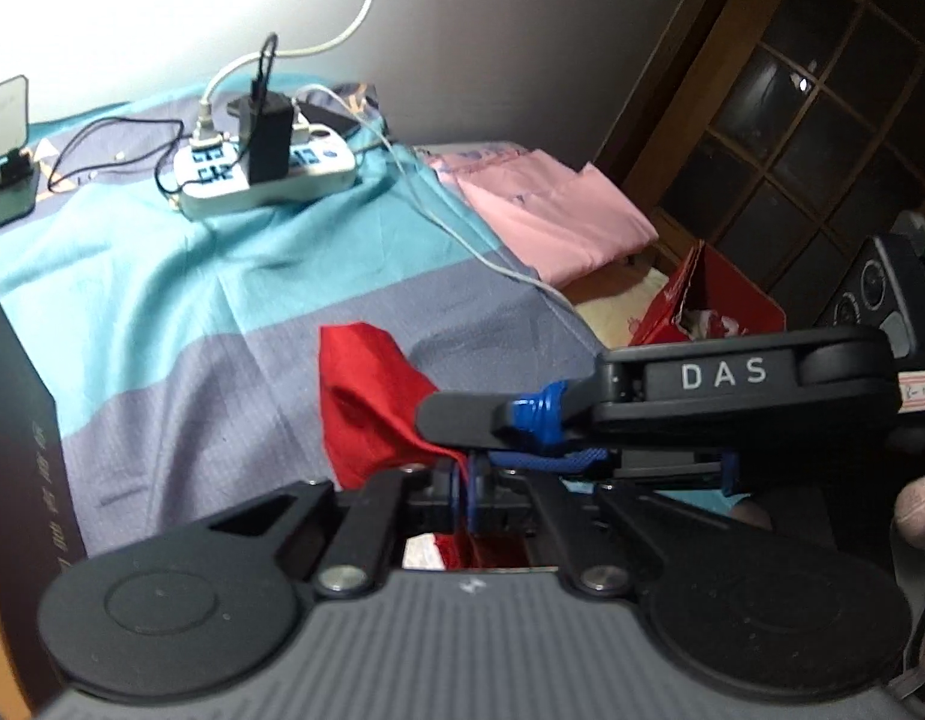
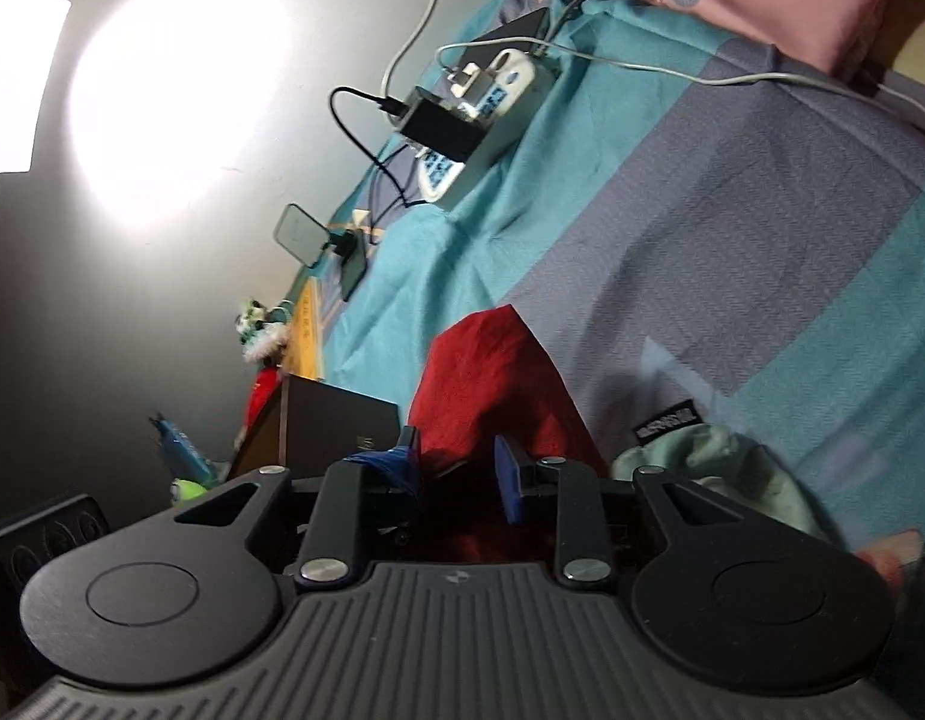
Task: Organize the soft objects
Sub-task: 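Lift the red cloth bag and carry it over the brown box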
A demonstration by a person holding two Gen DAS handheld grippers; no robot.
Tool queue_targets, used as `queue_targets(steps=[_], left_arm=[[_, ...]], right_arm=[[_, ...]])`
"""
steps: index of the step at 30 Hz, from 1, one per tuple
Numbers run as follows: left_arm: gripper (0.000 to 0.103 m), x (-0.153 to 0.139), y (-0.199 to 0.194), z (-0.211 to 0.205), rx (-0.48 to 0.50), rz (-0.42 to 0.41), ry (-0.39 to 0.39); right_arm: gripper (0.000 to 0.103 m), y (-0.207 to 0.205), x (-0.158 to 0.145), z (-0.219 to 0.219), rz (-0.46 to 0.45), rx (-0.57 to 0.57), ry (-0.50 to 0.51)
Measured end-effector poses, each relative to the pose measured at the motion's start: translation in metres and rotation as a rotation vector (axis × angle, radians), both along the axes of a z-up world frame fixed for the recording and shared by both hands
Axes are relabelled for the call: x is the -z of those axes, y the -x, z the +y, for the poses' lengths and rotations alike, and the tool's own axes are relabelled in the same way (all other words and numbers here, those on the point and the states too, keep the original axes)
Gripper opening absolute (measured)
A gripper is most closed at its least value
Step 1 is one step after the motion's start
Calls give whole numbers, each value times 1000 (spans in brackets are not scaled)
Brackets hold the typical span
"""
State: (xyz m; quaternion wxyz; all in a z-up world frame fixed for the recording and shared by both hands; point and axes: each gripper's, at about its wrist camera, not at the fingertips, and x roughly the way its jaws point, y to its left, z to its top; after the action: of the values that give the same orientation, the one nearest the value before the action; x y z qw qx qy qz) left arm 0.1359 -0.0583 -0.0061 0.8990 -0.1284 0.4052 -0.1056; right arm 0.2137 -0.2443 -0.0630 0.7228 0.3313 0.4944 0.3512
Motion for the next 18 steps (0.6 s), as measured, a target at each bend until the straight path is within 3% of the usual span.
queue_targets(steps=[5, 10, 14, 18], left_arm=[[0, -58, 35, 40, -105, -149, 9], [0, -103, 82, 92, -223, -249, -97], [0, -109, 110, 133, -299, -223, -215], [0, -98, 130, 179, -374, -152, -271]], right_arm=[[10, -1, -45, 25, -49, -105, -182], [11, 11, -88, 91, -98, -265, -282], [12, 37, -104, 166, -152, -378, -240], [12, 62, -95, 229, -165, -438, -183]])
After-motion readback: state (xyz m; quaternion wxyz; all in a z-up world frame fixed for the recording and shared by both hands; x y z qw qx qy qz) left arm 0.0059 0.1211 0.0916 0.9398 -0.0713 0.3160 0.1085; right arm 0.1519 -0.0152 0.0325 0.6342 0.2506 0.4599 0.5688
